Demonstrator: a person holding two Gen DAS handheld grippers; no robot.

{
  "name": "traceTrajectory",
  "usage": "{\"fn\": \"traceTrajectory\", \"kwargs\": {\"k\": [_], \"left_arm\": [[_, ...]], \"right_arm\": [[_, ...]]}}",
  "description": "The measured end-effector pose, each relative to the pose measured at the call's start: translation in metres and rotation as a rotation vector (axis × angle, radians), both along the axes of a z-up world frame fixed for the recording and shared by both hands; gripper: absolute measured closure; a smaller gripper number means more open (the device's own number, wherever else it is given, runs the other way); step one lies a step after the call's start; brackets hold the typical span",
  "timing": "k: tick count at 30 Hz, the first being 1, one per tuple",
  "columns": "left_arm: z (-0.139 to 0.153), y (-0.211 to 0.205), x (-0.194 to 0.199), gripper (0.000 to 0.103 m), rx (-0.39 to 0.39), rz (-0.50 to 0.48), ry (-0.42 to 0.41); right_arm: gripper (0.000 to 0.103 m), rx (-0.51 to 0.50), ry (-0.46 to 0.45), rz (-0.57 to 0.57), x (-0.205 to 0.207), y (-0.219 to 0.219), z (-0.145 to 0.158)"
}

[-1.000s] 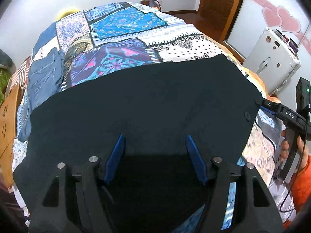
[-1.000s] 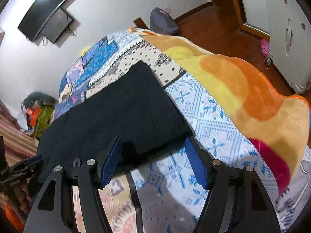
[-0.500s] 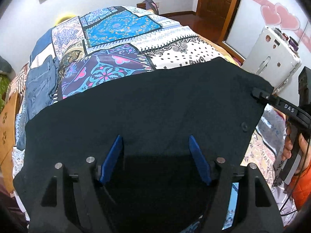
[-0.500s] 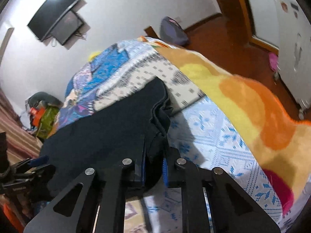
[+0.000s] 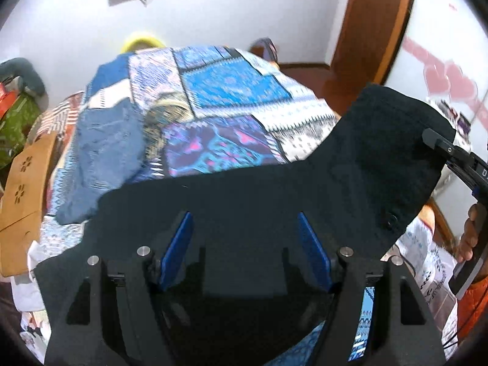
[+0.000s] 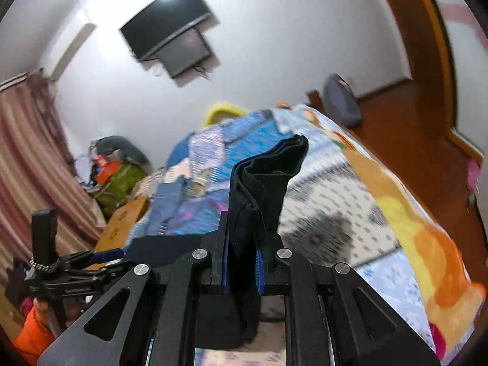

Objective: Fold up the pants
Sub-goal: 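Grasp the folded trousers' edge with the right gripper and lift it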

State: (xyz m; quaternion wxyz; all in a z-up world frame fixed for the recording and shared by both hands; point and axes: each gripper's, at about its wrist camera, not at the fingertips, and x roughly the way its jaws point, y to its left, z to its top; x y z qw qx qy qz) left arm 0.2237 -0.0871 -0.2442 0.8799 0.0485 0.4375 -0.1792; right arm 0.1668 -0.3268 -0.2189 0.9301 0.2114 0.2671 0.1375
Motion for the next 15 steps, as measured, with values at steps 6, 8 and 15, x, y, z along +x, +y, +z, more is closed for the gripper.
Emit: {"fn": "traceTrajectory", "kwargs": {"k": [6,8,15], "left_arm": [[0.024,0.05,-0.016,0.032,-0.07,0.053,-0.052],[0.028,0.064,-0.022,0.032,-0.083,0.073,-0.064],[0.034,0.113,-0.046,0.032,-0.078,0.152,-0.111]], "right_arm": [[0.091,0.016,-0.025,0.116,0.015,0.052,0.012],[0.091,0.025,-0.013,0.169,0.022,0.074,0.008],[0.091,0.013,0.087,0.37,0.028,0.145,-0.026]]}}
